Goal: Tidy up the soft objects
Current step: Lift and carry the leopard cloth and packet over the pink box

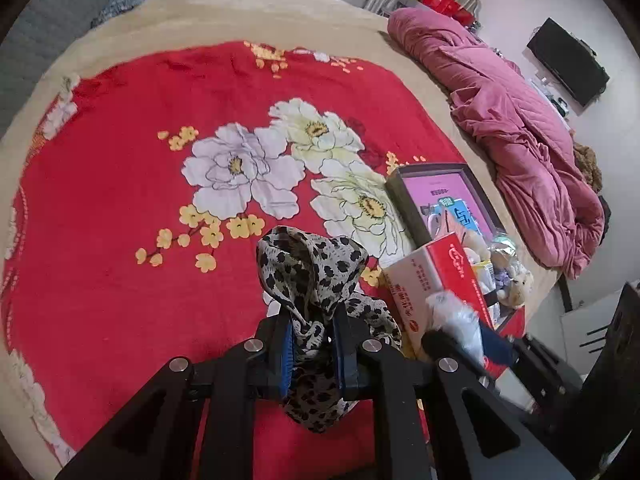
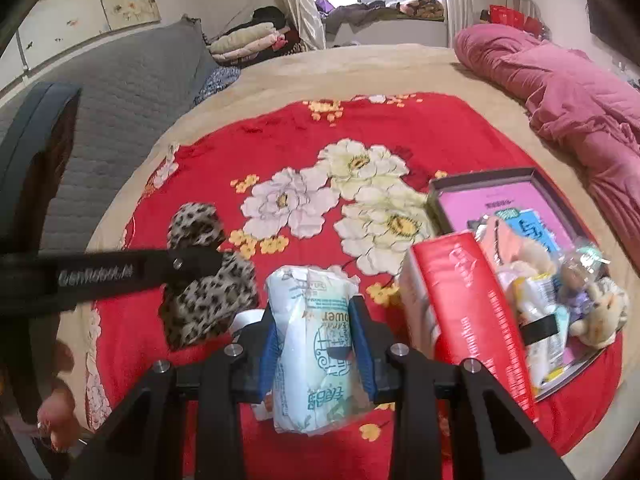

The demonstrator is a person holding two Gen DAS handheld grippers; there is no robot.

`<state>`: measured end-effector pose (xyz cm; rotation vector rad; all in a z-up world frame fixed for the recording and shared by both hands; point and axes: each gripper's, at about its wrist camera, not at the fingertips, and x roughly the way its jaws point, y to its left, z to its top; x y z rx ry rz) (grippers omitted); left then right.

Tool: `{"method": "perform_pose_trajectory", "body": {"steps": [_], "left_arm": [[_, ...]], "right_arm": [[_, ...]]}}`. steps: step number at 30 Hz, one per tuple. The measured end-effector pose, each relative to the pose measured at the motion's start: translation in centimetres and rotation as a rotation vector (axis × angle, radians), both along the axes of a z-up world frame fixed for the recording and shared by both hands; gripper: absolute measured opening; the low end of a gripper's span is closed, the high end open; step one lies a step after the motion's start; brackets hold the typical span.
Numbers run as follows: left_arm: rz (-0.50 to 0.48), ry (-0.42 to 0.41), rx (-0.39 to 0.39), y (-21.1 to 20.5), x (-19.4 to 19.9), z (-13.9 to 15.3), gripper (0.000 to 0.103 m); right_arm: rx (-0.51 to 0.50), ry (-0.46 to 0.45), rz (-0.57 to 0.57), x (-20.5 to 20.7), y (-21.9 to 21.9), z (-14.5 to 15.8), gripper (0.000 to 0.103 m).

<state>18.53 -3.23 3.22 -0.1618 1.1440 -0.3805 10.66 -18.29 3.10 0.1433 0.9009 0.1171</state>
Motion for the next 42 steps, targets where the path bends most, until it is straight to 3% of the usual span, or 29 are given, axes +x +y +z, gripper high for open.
{"method": "perform_pose_trajectory", "body": {"steps": [11, 24, 31, 42], "left_arm": [[0.028, -0.129, 0.068, -3.1, -4.1, 5.1, 0.016], [-0.05, -0.267, 0.093, -12.3, -6.1, 10.2, 0.016], [-0.114, -0.279, 0.064, -17.9, -6.2, 10.4, 0.016], [-0.192, -0.224, 0.052, -26.3, -5.7, 6.4, 0.016]], "right_arm": [[0.038, -0.08, -0.015, -1.1, -4.4, 4.5, 0.034], [0.051, -0.182, -0.133, -2.6, -15.6, 9.0, 0.034], [0.027, -0.199, -0.166, -3.2, -20.1, 9.4, 0.034], [-0.025, -0.161, -0.197, -2.9, -25.7, 7.2, 0.034]]}}
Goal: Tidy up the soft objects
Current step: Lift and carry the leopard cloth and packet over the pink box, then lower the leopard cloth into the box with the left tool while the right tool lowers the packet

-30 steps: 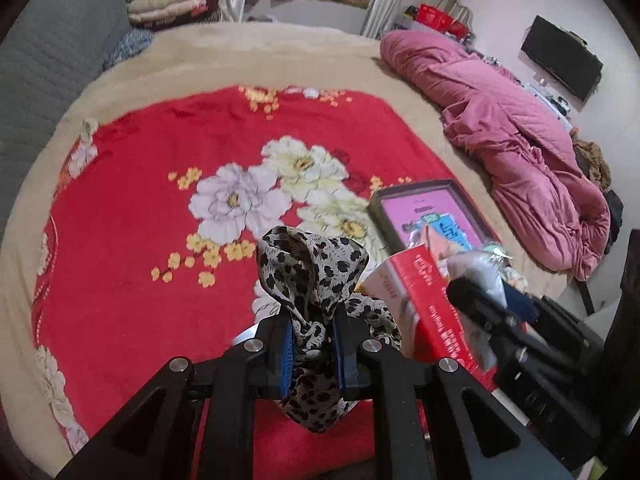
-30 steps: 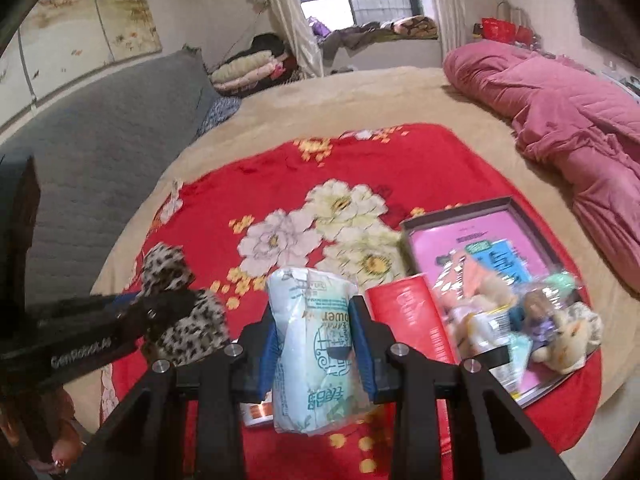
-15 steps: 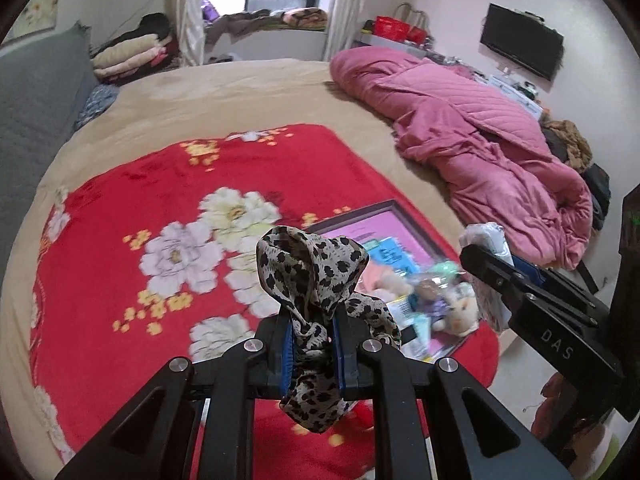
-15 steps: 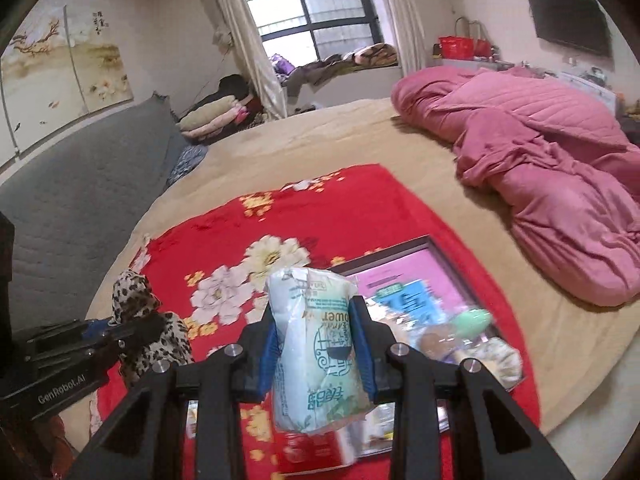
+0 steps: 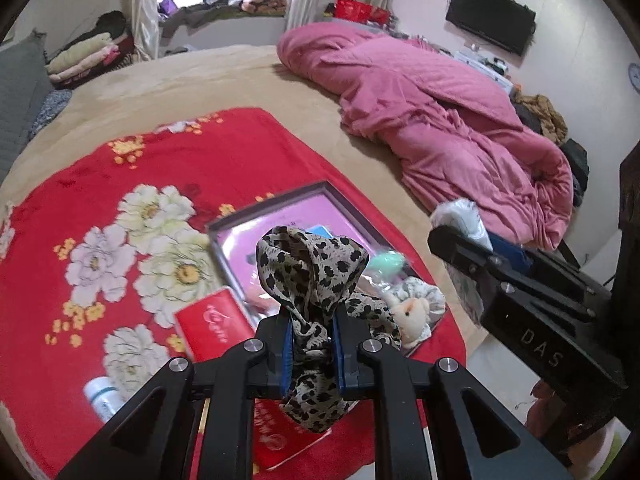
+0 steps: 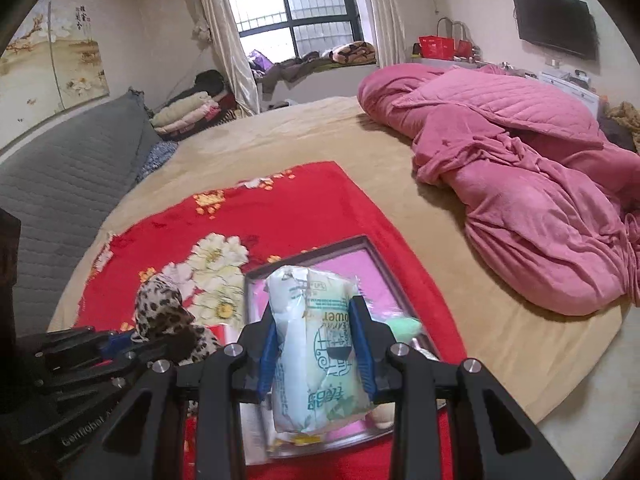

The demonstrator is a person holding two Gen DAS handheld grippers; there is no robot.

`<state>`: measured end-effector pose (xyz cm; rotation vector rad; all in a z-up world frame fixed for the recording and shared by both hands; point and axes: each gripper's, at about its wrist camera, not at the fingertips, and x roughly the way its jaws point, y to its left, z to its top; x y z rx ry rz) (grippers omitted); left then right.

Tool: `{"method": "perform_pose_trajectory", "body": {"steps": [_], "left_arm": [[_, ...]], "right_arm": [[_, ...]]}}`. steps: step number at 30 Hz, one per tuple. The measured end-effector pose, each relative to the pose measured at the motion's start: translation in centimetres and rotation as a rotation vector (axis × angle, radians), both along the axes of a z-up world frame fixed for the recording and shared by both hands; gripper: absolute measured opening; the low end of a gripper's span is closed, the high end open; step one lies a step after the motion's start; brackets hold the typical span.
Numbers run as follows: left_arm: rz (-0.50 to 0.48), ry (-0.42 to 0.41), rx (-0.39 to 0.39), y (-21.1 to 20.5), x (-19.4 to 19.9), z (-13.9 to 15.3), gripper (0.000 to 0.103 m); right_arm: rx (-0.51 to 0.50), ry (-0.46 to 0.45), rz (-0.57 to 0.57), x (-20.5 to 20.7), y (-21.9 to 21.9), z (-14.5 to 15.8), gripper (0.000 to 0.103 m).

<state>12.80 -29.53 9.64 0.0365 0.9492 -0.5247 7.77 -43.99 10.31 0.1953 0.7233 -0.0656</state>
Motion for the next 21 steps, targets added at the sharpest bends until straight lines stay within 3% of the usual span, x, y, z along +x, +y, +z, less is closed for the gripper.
{"method": "perform_pose_trajectory", "body": {"steps": [14, 21], "left_arm": [[0.044, 0.049, 0.049, -4.1, 1.0, -6.6, 0.016], [0.02, 0.114, 0.032, -5.3, 1.9, -10.1, 0.016]], "right_arm": [[0.005, 0.1, 0.023, 1.8, -4.6, -5.5, 0.034], [0.014, 0.147, 0.028, 2.6, -5.3, -7.7, 0.034]]}}
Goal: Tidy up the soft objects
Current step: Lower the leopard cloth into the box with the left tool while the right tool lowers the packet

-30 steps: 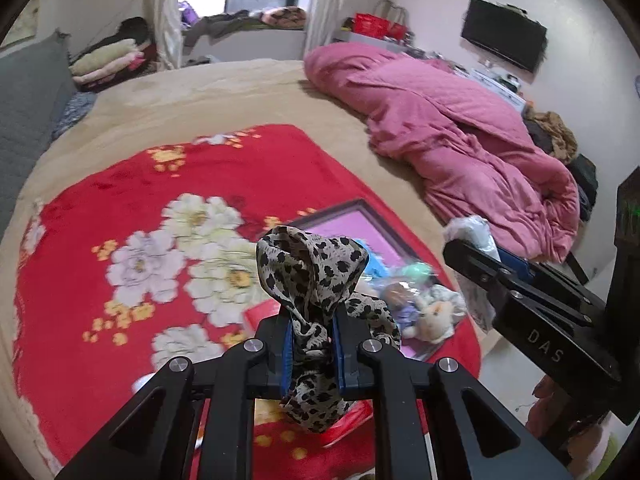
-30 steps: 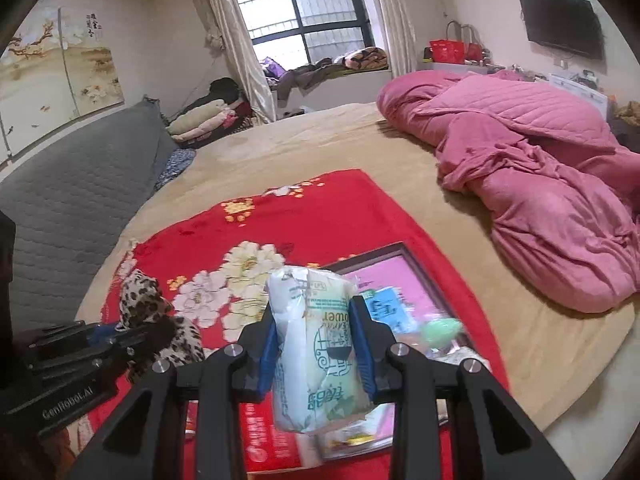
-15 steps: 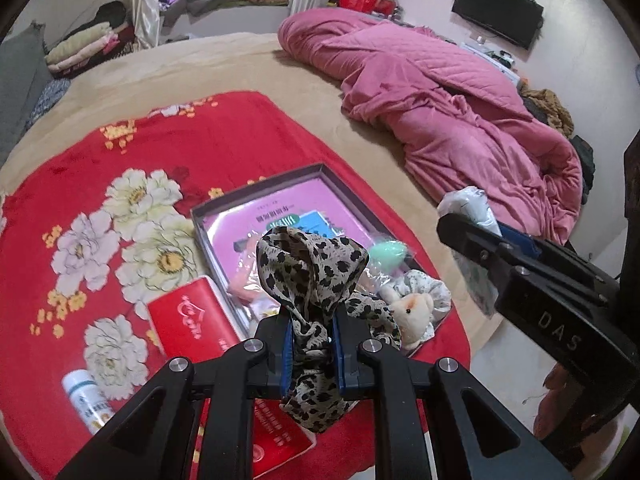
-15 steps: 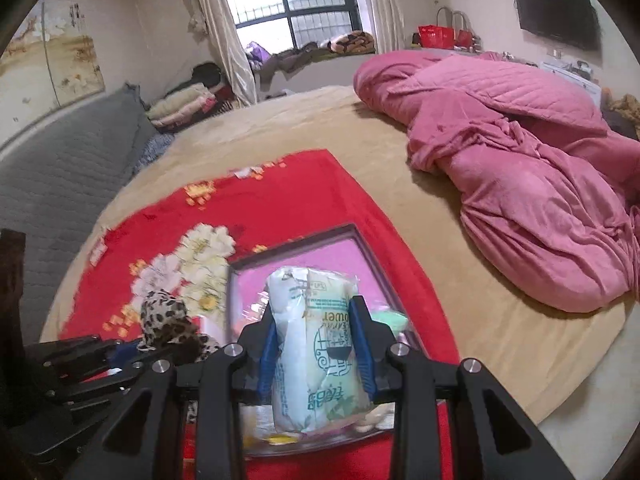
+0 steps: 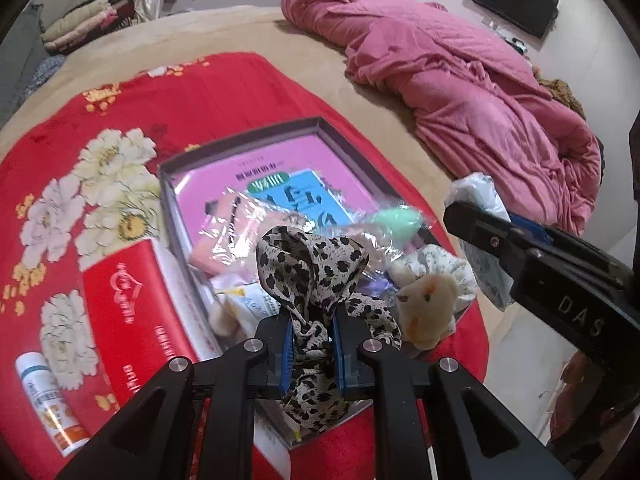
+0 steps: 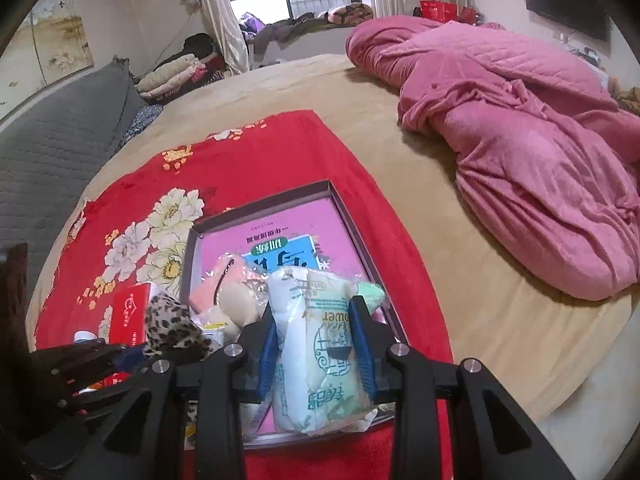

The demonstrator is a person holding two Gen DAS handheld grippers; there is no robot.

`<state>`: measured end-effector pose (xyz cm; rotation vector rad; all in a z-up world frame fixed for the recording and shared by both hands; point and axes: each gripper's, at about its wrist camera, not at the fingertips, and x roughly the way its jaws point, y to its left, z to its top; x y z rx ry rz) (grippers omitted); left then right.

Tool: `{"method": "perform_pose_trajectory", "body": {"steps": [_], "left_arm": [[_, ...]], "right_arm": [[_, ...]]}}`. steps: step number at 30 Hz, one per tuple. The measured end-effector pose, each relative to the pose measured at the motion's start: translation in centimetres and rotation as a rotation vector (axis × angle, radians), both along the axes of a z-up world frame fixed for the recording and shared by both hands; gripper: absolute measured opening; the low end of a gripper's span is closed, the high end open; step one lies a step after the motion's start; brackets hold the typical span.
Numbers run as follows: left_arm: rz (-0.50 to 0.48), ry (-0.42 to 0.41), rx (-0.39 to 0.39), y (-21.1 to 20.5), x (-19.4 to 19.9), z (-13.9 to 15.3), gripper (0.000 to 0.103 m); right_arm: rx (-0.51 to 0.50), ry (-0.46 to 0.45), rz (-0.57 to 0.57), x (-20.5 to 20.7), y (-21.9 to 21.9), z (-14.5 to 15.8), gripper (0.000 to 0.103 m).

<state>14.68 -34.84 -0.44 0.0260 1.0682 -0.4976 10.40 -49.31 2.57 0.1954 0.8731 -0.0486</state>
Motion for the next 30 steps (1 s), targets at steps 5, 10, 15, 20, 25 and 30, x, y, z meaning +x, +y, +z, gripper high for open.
{"method": "perform_pose_trajectory", "body": {"steps": [5, 10, 15, 20, 25, 30], "left_arm": [[-0.007, 0.053, -0.006, -0.7, 1.5, -1.9, 0.017], [-0.032, 0.074, -0.007, -1.4, 2.3, -2.6, 0.017], [-0.042, 0.083, -0.011, -1.8, 2.5, -3.0, 0.017], [-0.048, 0.085, -0.013, -1.8, 2.6, -3.3, 0.017], [-0.046, 0.099, -0.033, -1.5, 2.8, -3.4, 0.017], [-0.043, 0.104, -0.037, -1.4, 2.8, -3.3, 0.019]], "right_arm": [[-0.02, 0.069, -0.005, 1.6, -0.5, -2.4, 0.034], [-0.033, 0.114, -0.017, 2.9, -0.9, -4.3, 0.035], [-0.037, 0.126, -0.022, 3.8, -1.0, -5.1, 0.035], [-0.036, 0.128, -0.008, 4.8, -0.4, -5.2, 0.035], [-0.019, 0.135, 0.027, 5.2, 0.4, -5.0, 0.036], [-0.003, 0.153, 0.042, 5.3, 0.8, -5.0, 0.038]]}}
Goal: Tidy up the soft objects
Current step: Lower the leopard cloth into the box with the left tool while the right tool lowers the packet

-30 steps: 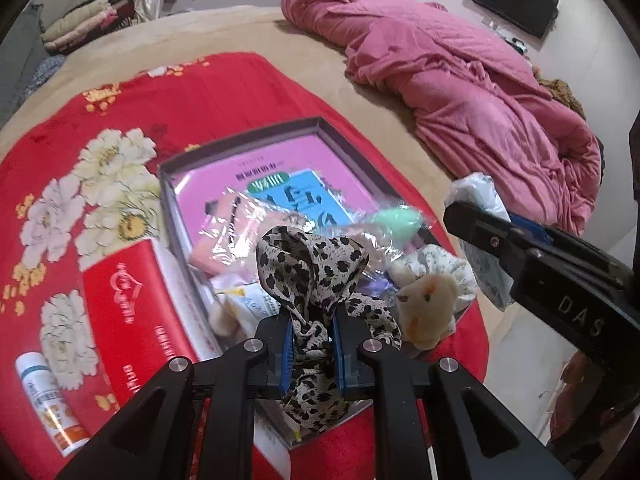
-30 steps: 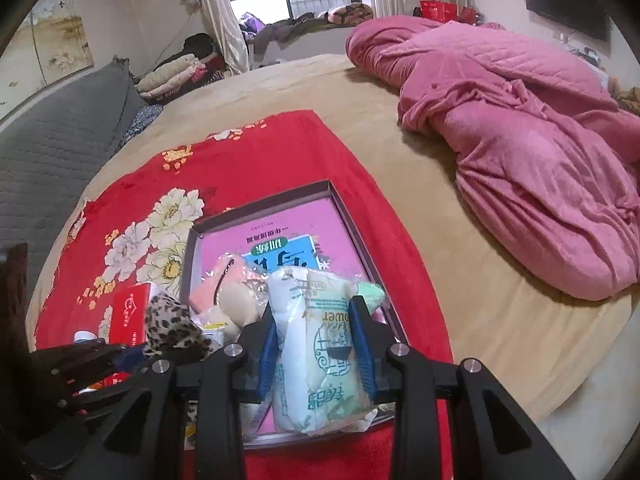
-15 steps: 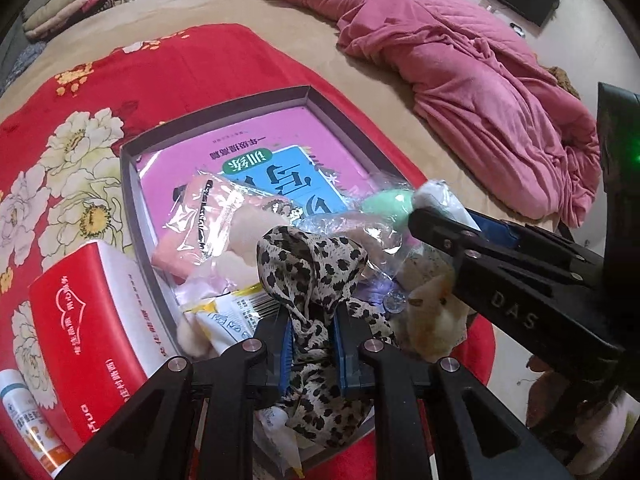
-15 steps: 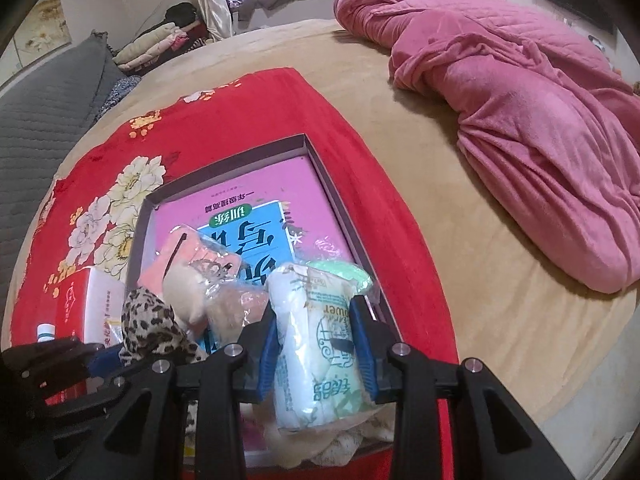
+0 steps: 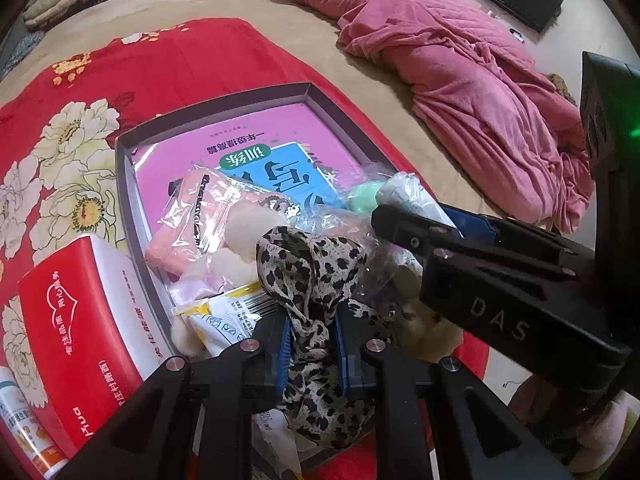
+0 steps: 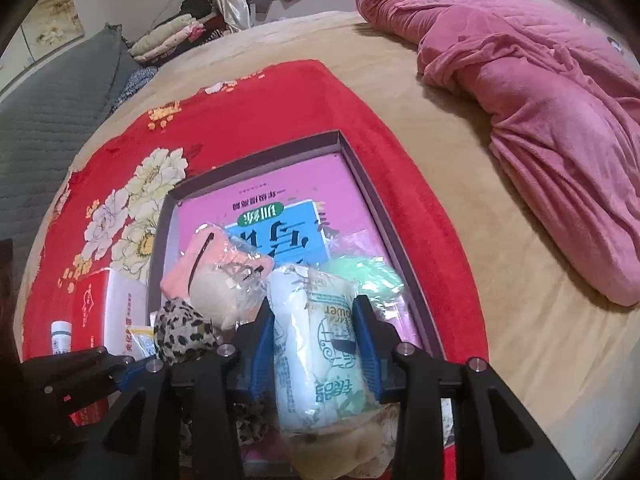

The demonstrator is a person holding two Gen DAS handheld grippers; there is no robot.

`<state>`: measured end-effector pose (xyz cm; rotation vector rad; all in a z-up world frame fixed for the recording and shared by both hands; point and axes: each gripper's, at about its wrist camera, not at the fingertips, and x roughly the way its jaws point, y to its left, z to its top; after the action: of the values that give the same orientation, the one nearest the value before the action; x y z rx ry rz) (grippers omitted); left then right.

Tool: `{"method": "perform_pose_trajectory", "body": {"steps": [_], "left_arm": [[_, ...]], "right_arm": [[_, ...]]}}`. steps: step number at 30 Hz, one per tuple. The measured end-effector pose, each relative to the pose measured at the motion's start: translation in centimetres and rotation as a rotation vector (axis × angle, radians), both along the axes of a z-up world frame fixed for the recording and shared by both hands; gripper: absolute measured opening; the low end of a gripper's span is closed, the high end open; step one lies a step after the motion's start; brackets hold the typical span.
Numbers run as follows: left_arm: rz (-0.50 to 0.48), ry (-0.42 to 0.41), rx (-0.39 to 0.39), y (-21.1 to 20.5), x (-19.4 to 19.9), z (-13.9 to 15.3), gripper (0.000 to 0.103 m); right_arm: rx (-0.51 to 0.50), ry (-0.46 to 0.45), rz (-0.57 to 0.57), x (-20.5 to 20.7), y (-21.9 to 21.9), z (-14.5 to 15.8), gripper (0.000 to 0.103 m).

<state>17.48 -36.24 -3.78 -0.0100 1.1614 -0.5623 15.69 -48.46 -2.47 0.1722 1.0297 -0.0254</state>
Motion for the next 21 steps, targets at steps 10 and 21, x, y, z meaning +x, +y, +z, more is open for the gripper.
{"method": "perform_pose_trajectory", "body": {"steps": [10, 21], "left_arm": [[0.0, 0.008, -0.009, 0.3, 0.1, 0.1, 0.05], [0.005, 0.017, -0.03, 0.5, 0.3, 0.3, 0.056]], "right_arm": [[0.039, -0.036, 0.002, -0.9, 0.0, 1.5, 0.041], [0.047, -0.068, 0.0, -1.1, -0.1, 3.1, 0.042]]}}
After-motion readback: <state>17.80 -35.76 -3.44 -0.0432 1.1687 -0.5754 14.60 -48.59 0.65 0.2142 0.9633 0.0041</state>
